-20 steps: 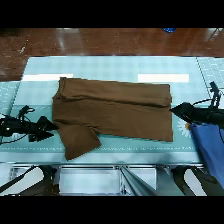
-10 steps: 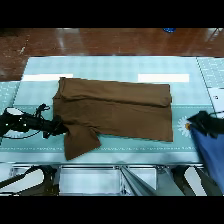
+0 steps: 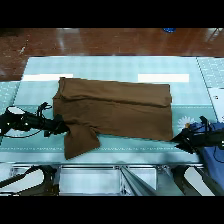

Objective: Fold the shirts.

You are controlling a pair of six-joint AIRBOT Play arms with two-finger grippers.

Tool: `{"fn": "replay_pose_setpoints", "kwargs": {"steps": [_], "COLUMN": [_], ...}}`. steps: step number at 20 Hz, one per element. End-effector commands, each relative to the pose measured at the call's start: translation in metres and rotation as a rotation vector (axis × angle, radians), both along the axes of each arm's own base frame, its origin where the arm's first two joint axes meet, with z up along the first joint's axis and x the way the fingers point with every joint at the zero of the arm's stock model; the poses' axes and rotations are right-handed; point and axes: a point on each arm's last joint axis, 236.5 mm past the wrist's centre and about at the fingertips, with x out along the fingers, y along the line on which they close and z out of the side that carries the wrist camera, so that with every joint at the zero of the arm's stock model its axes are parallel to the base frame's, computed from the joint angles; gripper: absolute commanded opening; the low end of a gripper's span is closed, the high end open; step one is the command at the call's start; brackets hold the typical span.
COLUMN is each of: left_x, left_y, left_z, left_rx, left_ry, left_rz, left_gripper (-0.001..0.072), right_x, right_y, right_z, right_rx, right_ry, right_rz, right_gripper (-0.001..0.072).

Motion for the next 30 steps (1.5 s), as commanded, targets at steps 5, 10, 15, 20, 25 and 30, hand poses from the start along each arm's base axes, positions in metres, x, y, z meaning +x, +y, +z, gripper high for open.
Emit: {"fn": "replay_pose_setpoints", "kwargs": {"steps": [5, 10, 15, 20, 25, 30], "left_x": [0.000, 0.009, 0.055, 0.115, 0.185, 0.252], "left_y": [0.000, 0.004, 0.020, 0.029, 0.025, 0.012], "left_z": [0.001, 0.003, 0.050, 0.105, 0.120, 0.107], "left_rx": [-0.002, 0.009, 0.007, 0.045, 0.070, 0.059], "left_ry": [-0.004, -0.061, -0.181, -0.355, -0.413, -0.406], "left_rz": [-0.009, -0.044, -0.066, -0.115, -0.106, -0.094], "left_gripper": [0.0018, 0.0018, 0.0018, 0.0018, 0.0018, 0.0018], "right_x": [0.051, 0.086, 0.118, 0.150, 0.199, 0.263], "right_y": [0.002, 0.033, 0.023, 0.006, 0.003, -0.006], "right_z": [-0.026, -0.005, 0.048, 0.084, 0.092, 0.076], "right_rx": [0.080, 0.175, 0.208, 0.162, 0.096, 0.038], "right_ry": [-0.074, -0.248, -0.340, -0.423, -0.485, -0.504], "right_rz": [-0.179, -0.038, 0.057, 0.071, 0.095, 0.044], "right_gripper": [0.0406, 0.0018, 0.0019, 0.0018, 0.0018, 0.0018]}}
